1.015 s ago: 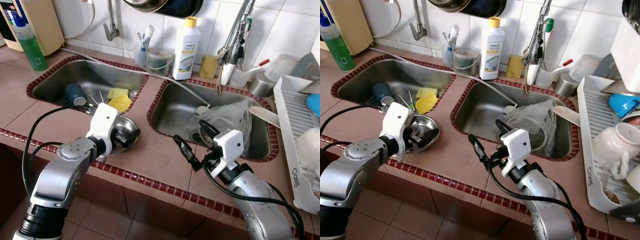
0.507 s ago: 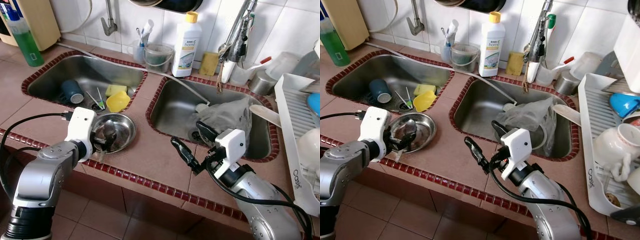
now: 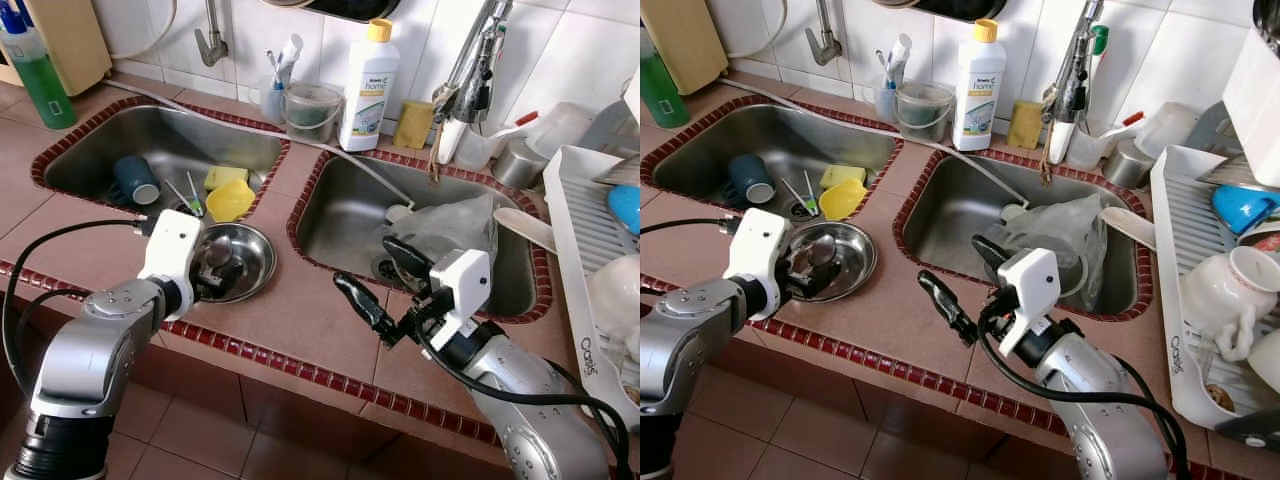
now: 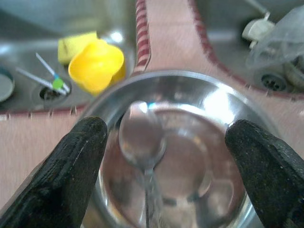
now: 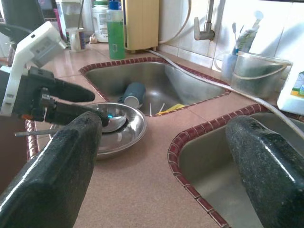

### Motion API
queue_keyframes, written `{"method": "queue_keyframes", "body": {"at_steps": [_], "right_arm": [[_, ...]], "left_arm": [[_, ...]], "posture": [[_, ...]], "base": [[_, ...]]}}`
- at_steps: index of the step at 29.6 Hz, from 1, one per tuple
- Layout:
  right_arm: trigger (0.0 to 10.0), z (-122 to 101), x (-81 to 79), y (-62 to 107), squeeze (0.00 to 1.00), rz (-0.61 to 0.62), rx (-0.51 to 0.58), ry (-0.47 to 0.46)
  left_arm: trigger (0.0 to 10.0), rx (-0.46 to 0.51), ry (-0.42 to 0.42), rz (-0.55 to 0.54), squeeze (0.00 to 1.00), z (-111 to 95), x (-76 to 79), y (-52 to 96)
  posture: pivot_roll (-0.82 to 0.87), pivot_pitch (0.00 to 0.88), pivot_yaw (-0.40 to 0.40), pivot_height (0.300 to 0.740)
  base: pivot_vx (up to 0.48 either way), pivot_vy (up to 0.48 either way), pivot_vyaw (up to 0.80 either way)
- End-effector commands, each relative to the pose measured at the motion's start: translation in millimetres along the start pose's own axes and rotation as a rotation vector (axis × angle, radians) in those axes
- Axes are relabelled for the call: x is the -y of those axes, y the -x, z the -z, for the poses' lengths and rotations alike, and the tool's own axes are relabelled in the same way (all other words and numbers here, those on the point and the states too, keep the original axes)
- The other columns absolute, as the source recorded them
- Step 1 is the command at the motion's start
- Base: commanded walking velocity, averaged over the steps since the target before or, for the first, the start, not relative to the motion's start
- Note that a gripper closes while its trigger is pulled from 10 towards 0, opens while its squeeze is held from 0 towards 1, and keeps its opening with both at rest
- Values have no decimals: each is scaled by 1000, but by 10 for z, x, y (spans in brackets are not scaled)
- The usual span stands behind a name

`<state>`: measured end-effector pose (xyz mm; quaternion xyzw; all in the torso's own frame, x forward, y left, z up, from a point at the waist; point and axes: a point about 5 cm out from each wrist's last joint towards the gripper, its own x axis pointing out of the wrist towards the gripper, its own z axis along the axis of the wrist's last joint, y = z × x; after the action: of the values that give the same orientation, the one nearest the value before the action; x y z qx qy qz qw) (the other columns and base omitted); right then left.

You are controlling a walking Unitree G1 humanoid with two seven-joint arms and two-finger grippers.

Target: Kitchen organization

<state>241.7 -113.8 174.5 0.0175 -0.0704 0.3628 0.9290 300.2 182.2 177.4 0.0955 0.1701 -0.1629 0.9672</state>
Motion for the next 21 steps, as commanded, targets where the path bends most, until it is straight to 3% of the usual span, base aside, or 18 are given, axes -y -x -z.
{"method": "queue_keyframes", "body": {"at_steps": [1, 9, 21], "right_arm": [[10000, -60, -5, 5, 0, -16, 14, 7], [10000, -57, -10, 25, 0, -13, 1, 6], [10000, -98, -71, 46, 0, -22, -1, -42]], "left_arm": [[10000, 41, -37, 20, 0, -85, 32, 18], [10000, -46, -45, 72, 0, 24, 47, 26], [10000, -135, 6, 62, 0, 125, 12, 25]], "posture": [[170, 89, -81, 740], [168, 100, -72, 740], [170, 116, -66, 740]], "base": [[0, 0, 0], [0, 0, 0], [0, 0, 0]]}}
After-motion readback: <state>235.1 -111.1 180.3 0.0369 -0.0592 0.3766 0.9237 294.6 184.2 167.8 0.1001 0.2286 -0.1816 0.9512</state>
